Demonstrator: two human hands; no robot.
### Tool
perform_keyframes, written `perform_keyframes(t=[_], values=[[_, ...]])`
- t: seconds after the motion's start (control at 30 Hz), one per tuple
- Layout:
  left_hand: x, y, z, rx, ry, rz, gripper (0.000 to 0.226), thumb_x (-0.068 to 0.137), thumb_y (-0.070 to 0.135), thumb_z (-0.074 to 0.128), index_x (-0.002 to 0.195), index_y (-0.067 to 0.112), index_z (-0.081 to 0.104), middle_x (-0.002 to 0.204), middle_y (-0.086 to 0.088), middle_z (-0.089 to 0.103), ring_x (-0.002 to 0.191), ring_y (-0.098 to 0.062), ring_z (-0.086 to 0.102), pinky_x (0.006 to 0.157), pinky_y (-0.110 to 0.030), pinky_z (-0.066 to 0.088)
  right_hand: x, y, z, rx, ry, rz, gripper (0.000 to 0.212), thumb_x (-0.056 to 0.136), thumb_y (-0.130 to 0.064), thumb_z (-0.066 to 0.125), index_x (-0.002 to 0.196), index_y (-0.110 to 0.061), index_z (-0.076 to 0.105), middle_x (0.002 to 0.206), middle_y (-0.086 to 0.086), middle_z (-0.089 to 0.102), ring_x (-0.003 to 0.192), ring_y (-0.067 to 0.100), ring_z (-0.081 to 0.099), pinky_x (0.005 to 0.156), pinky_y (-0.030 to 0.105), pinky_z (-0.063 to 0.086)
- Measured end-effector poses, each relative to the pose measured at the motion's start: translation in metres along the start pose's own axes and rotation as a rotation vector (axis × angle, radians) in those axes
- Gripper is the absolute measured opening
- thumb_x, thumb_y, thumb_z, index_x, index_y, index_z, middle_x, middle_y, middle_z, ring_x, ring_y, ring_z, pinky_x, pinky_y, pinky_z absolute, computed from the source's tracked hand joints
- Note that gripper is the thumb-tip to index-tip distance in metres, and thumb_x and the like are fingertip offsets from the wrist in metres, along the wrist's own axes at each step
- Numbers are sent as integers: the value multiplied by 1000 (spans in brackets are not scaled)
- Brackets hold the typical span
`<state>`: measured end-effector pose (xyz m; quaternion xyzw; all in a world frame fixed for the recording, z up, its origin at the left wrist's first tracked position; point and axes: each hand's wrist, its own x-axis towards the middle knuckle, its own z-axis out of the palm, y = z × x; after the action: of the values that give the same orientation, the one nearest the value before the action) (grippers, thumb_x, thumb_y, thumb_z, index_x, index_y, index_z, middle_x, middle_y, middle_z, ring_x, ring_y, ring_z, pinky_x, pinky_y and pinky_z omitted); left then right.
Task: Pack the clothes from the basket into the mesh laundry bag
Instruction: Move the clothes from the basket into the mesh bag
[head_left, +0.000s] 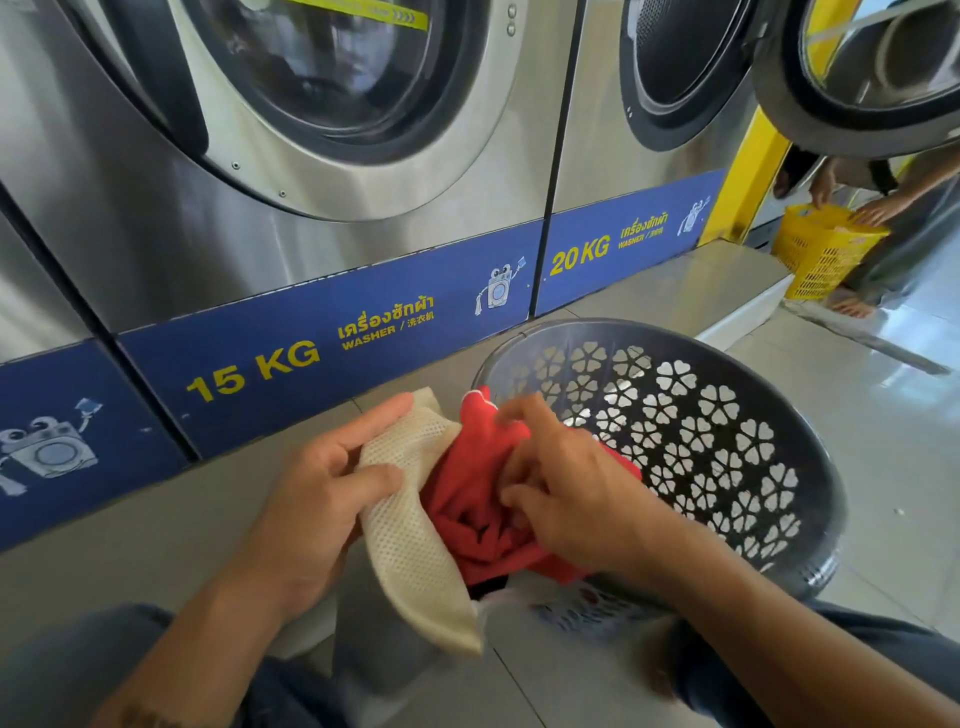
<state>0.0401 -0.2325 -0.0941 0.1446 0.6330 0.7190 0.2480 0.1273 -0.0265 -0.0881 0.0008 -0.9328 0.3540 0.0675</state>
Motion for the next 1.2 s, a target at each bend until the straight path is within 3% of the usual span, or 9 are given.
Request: perform_keyframes(t=[0.23,0.37,0.47,0.57,0.63,0.77,0.9,1.07,1.2], values=[[2,-3,5,22,21,1,59,71,-1,59,120,30,68,109,-8,74,90,-30,61,83,-45,44,2,15,17,-481,95,-62,38,75,-36,60,111,-44,71,112,-1,54,112,28,49,92,49,46],[3,-5,5,34,34,8,59,82,-14,53,118,30,69,109,-5,75,90,-30,60,84,-45,43,-6,21,19,-275,-42,213,91,73,-46,70,147,-52,17,156,3,15,149,36,15,116,61,26],[1,-5,6,43,31,8,58,77,-8,57,120,30,69,108,-5,75,90,-30,59,83,-46,43,-3,34,14,-93,-77,357,105,70,-58,75,153,-42,12,143,2,37,130,23,46,110,44,41],[0,-5,8,51,50,5,59,83,-14,53,122,28,67,108,-2,75,89,-29,59,82,-46,43,1,39,11,-96,-45,334,57,73,-53,74,121,-33,50,104,-6,64,91,17,63,86,39,52],[0,-4,10,57,59,7,61,85,-17,49,121,28,67,108,-1,75,88,-27,60,82,-44,44,1,35,13,-113,18,294,40,72,-48,69,102,-29,51,86,-8,64,76,13,60,76,40,53],[1,-4,8,55,90,15,60,80,-10,56,125,29,65,112,-1,74,88,-26,62,81,-43,45,-1,7,7,-405,116,107,48,74,-47,65,113,-26,47,96,-6,63,84,20,63,72,37,51],[2,-1,0,12,118,34,61,82,-13,54,128,26,63,122,-3,70,105,-25,67,91,-43,49,-6,-24,29,-537,344,-181,45,65,-33,72,98,-19,45,83,-2,60,71,25,59,58,34,42],[-1,1,-3,89,67,46,63,82,-11,56,128,30,62,122,1,69,105,-24,68,91,-44,49,-9,-12,68,-650,-110,-344,33,67,-33,66,94,-19,53,91,2,61,81,27,57,71,41,47],[0,-2,-10,110,94,40,63,84,-16,51,125,30,64,117,2,72,104,-24,67,91,-44,48,-11,-10,33,-290,-203,-326,53,75,-18,60,127,-21,57,122,-1,64,109,23,59,96,37,47]])
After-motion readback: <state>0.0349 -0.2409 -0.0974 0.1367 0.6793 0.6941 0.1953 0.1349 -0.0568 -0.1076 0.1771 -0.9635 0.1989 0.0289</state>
